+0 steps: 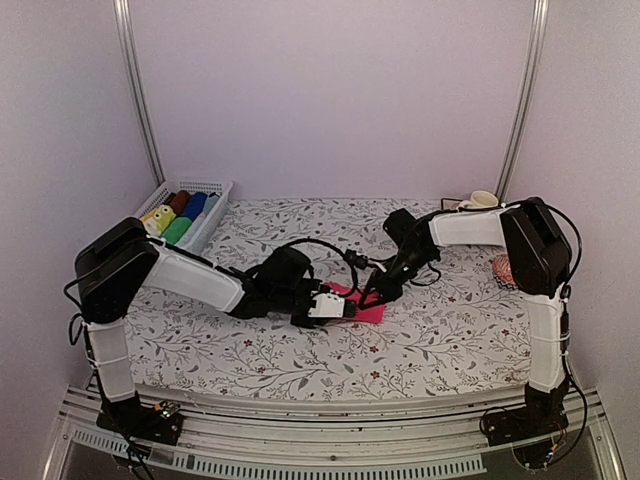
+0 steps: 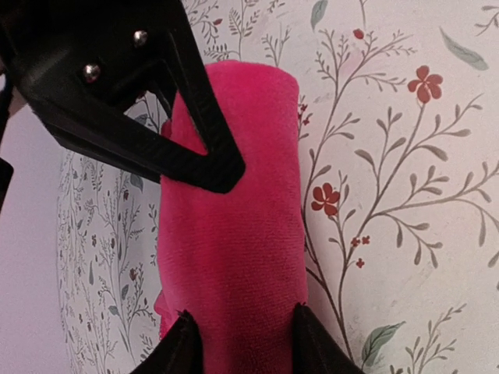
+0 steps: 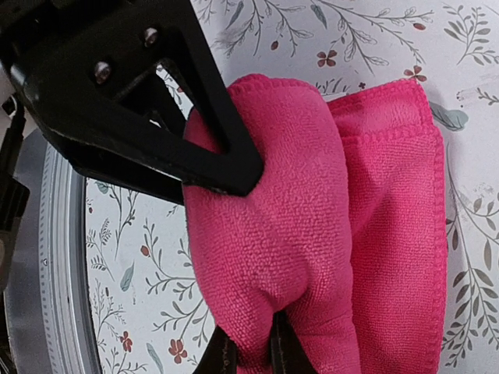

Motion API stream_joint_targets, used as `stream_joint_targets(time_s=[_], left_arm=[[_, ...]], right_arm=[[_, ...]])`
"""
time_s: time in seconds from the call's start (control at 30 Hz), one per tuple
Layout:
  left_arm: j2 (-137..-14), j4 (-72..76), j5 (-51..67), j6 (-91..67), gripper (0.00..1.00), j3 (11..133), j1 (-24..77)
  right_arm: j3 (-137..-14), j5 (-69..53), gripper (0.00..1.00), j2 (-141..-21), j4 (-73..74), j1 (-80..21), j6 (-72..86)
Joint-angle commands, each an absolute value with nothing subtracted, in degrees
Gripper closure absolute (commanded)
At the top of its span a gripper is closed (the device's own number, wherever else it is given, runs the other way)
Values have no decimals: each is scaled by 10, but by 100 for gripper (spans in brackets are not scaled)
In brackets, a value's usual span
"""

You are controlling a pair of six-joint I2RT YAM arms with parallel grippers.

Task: Roll the towels
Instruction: Roll the towel at the center of the board.

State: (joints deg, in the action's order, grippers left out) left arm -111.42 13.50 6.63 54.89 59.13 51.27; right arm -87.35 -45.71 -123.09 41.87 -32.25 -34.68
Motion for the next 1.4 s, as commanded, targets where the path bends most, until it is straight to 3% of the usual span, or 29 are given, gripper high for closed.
stream_joint_targets(time_s=[0.0,0.13,0.27,0.33,0.37,0.47,0.83,0.87,0.9,1.17,1.37], left_arm=[[-1151,104,94,550,64,600,524],[-1163,55,122,536,74,627,524],[-1171,-16,189,520,83,657,517],[-1176,-55,221,511,97,673,513],[-1180,-72,233,507,100,682,511],[-1196,-120,267,490,100,712,504],[-1257,-204,327,377,100,815,472],[-1258,-207,327,368,100,820,469],[-1260,-207,326,359,100,824,468],[-1291,-245,319,270,100,881,463],[-1333,-276,302,178,100,934,464]], right_arm=[[-864,-480,95,-1239,442,-330,-345],[-864,-462,91,-1234,441,-330,-347],[-860,-422,80,-1218,435,-330,-348],[-856,-404,71,-1206,431,-330,-349],[-853,-392,66,-1197,424,-330,-346],[-843,-358,54,-1171,411,-329,-343],[-786,-242,31,-1048,368,-316,-291],[-777,-228,12,-1040,365,-314,-283],[-765,-213,1,-1025,362,-311,-273],[-731,6,1,-935,354,-292,-128],[-637,-23,1,-828,282,-281,2]])
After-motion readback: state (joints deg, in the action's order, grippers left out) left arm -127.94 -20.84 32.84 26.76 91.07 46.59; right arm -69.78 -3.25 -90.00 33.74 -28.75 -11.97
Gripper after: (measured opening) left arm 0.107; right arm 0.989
